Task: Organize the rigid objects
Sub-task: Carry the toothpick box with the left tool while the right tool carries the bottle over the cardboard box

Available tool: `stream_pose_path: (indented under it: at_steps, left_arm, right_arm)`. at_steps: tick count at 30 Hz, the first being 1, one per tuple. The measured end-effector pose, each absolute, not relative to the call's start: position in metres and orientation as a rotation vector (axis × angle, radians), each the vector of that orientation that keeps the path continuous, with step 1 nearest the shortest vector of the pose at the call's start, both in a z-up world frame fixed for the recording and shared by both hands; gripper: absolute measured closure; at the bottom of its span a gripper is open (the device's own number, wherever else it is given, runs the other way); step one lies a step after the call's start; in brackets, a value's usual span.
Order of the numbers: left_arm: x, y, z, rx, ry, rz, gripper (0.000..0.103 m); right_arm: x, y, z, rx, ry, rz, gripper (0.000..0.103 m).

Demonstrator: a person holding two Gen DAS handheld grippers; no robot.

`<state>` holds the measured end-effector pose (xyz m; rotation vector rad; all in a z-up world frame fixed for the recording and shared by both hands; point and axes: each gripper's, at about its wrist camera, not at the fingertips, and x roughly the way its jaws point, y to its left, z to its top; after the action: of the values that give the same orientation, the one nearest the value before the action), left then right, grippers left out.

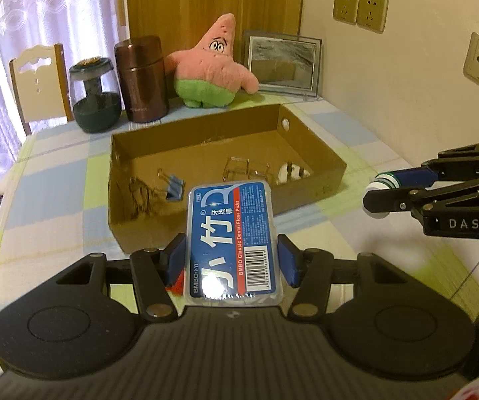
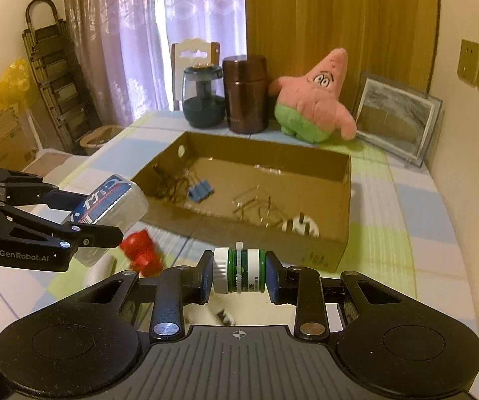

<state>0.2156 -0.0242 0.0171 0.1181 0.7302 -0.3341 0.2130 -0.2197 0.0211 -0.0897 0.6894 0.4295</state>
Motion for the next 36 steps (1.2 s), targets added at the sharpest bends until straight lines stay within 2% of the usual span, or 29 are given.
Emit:
stream_pose_path:
  at_steps: [14, 23, 36]
  left_arm:
    - [0.296, -0.013, 0.026, 0.15, 0.724, -0.307, 0.051]
    - [0.34, -0.01, 0.014, 0.138, 0.739, -0.302, 0.051]
    - [0.364, -0.02, -0.016, 0.161, 0.775, -0.329, 0.051]
  right_arm:
    - [0.301, -0.208, 0.032, -0.084, 0.666, 0.409, 0.074]
    - [0.34, -0.198, 0.014, -0.049, 0.708, 0.373, 0.074]
    - [0.359, -0.195, -0.017, -0.028, 0.76, 0.341, 0.074]
